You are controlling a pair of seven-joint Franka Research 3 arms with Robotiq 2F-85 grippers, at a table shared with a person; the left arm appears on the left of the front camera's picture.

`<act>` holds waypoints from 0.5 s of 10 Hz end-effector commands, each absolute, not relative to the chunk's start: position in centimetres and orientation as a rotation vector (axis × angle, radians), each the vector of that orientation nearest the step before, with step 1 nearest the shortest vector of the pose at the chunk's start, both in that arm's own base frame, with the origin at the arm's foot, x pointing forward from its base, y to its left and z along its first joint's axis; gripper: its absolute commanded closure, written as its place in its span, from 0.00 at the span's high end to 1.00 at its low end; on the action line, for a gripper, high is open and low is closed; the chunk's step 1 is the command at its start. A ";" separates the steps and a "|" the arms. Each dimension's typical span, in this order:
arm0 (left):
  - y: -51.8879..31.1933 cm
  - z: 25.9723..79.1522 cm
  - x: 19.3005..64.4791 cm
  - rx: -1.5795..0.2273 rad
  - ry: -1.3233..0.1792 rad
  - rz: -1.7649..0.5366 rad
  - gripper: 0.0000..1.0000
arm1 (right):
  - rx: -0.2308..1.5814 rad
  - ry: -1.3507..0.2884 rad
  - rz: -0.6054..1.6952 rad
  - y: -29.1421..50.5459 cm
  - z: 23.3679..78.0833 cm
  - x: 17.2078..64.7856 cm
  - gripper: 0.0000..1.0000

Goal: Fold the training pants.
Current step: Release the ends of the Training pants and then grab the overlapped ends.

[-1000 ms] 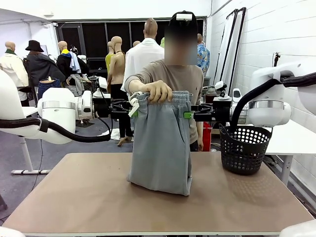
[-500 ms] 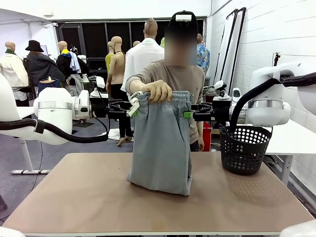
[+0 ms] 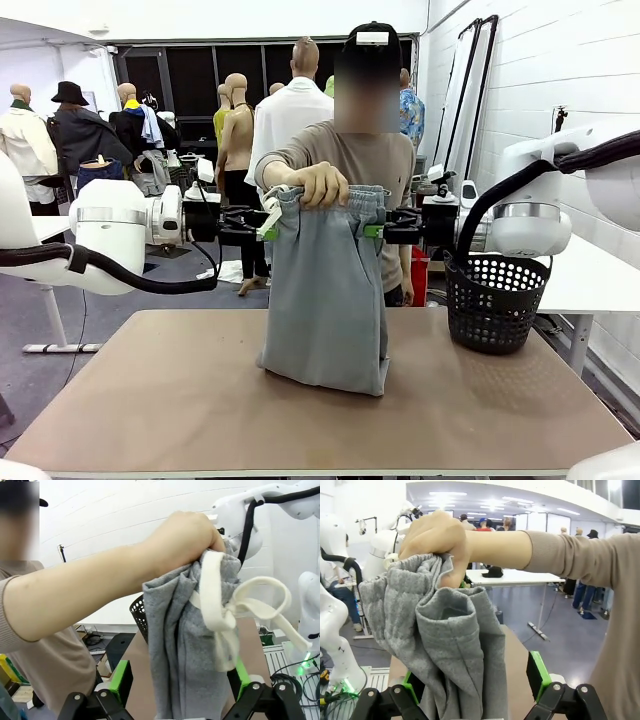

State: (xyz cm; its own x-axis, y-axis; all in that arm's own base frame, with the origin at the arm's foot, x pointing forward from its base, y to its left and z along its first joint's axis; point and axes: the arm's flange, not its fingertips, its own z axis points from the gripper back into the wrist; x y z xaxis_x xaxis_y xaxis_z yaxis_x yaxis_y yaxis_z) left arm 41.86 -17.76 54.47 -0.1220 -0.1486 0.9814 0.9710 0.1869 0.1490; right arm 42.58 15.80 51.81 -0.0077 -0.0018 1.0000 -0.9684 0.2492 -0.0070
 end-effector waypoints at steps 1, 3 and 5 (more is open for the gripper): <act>-18.0 54.7 41.8 -0.924 -1.244 -1.235 1.00 | 1.083 -1.342 1.012 16.5 51.6 43.3 1.00; -18.5 54.6 42.2 -0.922 -1.255 -1.236 1.00 | 1.099 -1.326 1.027 16.9 51.5 43.5 1.00; -19.8 54.7 43.2 -0.937 -1.259 -1.243 1.00 | 1.107 -1.308 1.040 17.1 51.6 43.4 1.00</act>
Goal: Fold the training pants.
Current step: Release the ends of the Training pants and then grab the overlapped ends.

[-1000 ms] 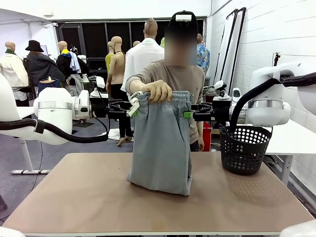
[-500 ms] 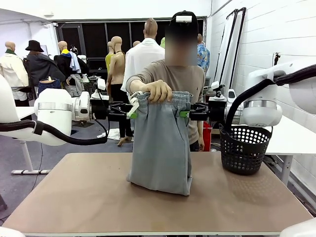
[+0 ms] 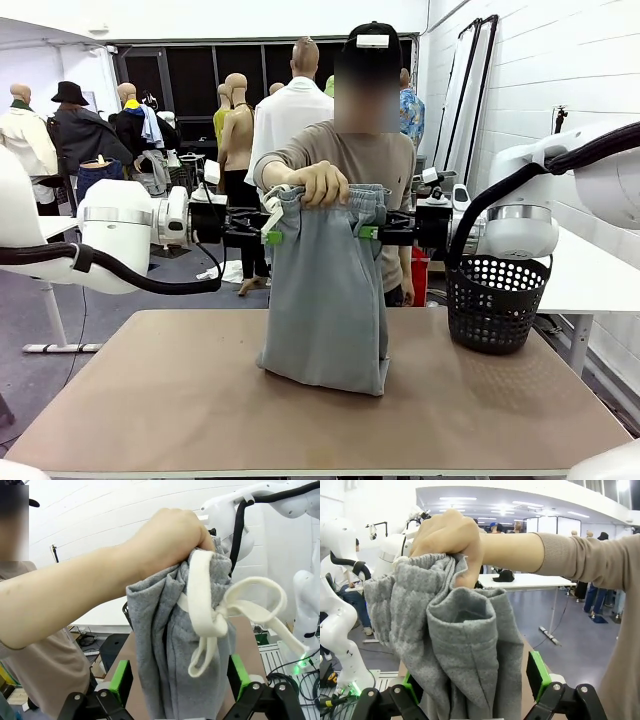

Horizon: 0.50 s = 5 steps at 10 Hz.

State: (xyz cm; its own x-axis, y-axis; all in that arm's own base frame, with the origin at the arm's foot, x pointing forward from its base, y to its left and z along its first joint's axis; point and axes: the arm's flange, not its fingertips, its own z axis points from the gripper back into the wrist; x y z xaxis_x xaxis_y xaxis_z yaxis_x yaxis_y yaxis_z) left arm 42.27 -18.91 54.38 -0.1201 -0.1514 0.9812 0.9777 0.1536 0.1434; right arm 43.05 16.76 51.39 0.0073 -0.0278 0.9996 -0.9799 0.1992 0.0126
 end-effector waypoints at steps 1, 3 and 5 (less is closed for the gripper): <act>-20.3 54.8 43.7 -0.942 -1.258 -1.247 1.00 | 1.107 -1.305 1.048 17.3 51.7 43.5 1.00; -21.5 54.8 44.6 -0.952 -1.245 -1.265 1.00 | 1.108 -1.291 1.065 17.4 51.7 43.5 1.00; -22.4 54.7 45.3 -0.970 -1.232 -1.284 1.00 | 1.118 -1.272 1.092 17.8 51.6 43.8 1.00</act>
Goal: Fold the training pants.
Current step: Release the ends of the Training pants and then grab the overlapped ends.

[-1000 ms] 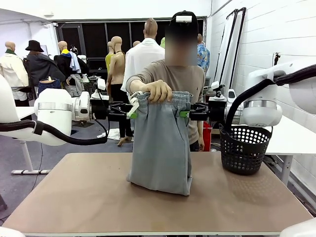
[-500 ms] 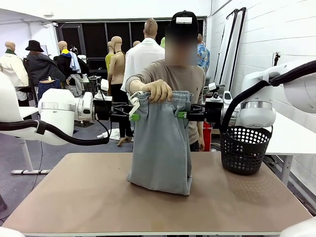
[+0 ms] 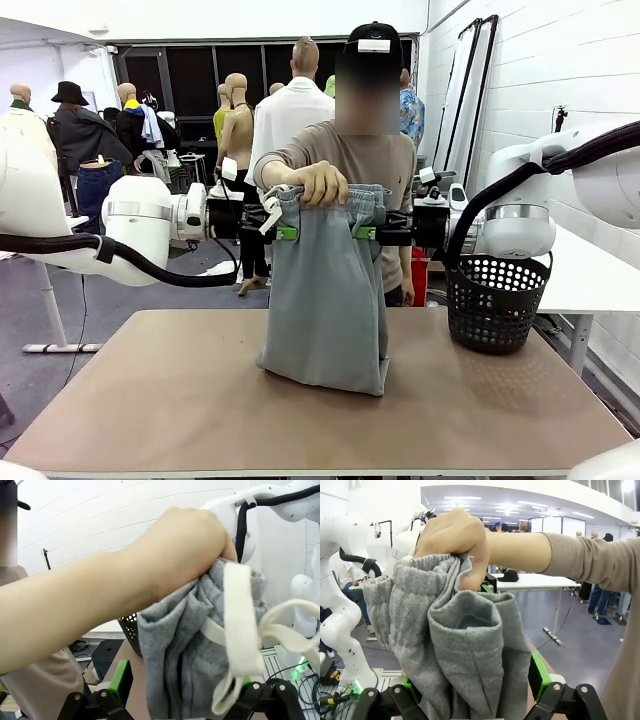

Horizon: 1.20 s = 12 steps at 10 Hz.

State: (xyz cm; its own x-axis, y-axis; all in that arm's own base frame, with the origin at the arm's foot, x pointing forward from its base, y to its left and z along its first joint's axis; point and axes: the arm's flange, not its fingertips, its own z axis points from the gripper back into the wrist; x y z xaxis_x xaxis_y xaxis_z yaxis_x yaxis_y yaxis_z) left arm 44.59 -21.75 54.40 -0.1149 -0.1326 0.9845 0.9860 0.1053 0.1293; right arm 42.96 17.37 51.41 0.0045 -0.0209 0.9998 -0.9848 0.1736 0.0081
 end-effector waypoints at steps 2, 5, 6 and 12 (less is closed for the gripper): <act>-23.3 54.6 45.4 -0.990 -1.226 -1.300 1.00 | 1.140 -1.234 1.116 18.8 51.5 44.2 1.00; -23.7 54.6 45.4 -1.008 -1.225 -1.306 1.00 | 1.208 -1.159 1.160 20.1 51.5 44.4 1.00; -23.8 54.6 45.5 -1.011 -1.224 -1.311 1.00 | 1.204 -1.157 1.167 20.4 51.5 44.7 1.00; -25.0 55.4 45.9 -1.036 -1.211 -1.361 0.31 | 1.195 -1.178 1.153 19.9 52.0 45.5 0.83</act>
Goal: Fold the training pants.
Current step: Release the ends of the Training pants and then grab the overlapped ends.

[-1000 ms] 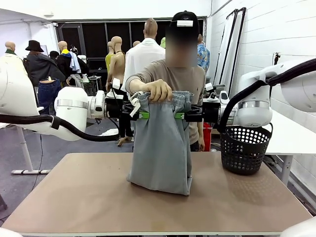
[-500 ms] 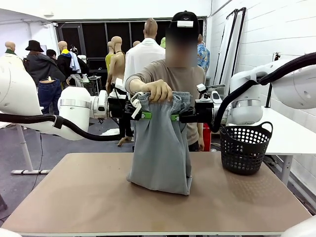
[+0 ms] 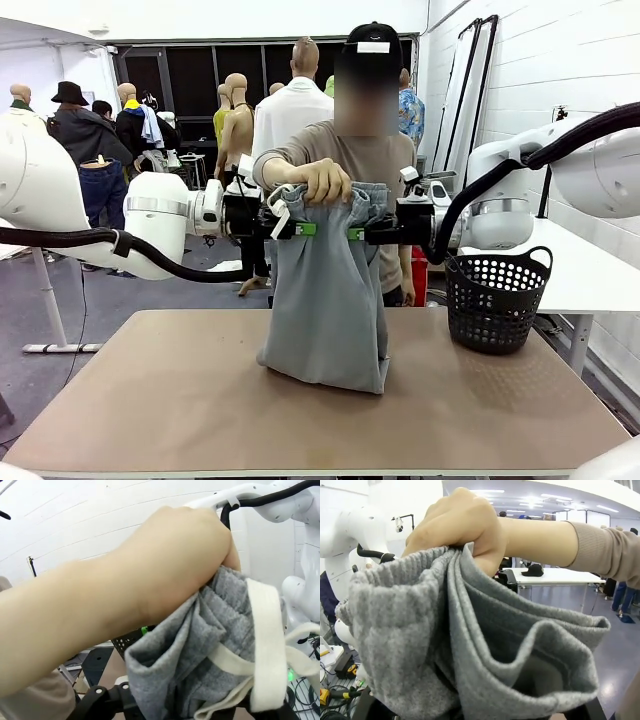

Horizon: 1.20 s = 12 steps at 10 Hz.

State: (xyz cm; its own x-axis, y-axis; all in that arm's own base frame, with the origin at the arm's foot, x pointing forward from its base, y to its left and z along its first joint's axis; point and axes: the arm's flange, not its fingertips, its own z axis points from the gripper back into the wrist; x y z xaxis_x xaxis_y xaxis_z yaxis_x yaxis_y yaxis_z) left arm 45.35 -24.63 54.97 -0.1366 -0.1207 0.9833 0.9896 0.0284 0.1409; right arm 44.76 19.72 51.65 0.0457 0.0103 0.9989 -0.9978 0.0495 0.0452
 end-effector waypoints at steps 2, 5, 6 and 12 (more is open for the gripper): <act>-24.7 55.5 45.9 -1.049 -1.216 -1.344 0.00 | 1.168 -1.189 1.166 19.0 52.2 46.0 0.46; -24.1 55.7 45.7 -1.093 -1.267 -1.293 0.00 | 1.175 -1.164 1.168 18.0 52.6 46.5 0.00; -23.9 55.9 45.7 -1.105 -1.286 -1.276 0.00 | 1.174 -1.158 1.159 17.9 52.7 46.8 0.00; -23.6 55.4 45.5 -1.108 -1.238 -1.295 0.00 | 1.200 -1.185 1.180 18.6 53.2 46.9 0.00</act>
